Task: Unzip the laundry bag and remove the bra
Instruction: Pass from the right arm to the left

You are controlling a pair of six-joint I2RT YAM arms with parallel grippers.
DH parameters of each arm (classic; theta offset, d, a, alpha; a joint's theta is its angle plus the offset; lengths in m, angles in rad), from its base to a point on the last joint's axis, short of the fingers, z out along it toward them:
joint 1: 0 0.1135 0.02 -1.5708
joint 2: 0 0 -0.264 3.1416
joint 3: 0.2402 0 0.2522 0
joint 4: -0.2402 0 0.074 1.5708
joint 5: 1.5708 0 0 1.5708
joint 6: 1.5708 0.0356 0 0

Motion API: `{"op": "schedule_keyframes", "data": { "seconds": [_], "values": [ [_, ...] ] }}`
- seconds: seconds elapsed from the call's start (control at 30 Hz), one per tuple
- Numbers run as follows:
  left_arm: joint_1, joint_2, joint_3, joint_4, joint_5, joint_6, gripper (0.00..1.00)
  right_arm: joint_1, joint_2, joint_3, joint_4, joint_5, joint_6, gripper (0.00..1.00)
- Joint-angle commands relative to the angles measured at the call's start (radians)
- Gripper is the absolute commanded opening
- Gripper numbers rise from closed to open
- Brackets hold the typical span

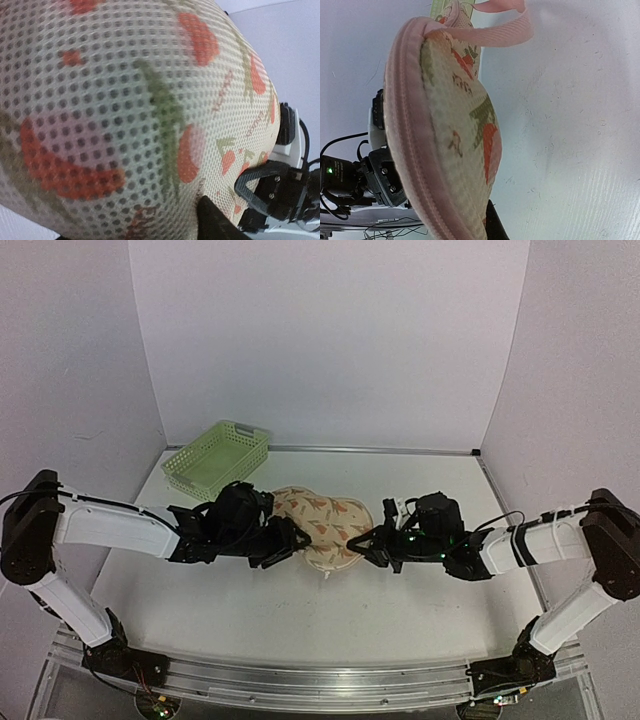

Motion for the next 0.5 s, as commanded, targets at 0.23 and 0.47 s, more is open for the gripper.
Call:
{"op": "schedule_keyframes", "data": {
  "seconds": [0.23,0.47],
  "values": [
    [0.003,-0.06,-0.007,-0.006,-0.014,0.033,0.02,0.002,-0.039,0.056,0.058,-0.056,-0.036,0.0],
    [0.003,-0.084,-0.026,-0.006,-0.041,-0.028,0.0,0.004,0.012,0.059,0.049,-0.064,-0.054,0.0]
  ]
}}
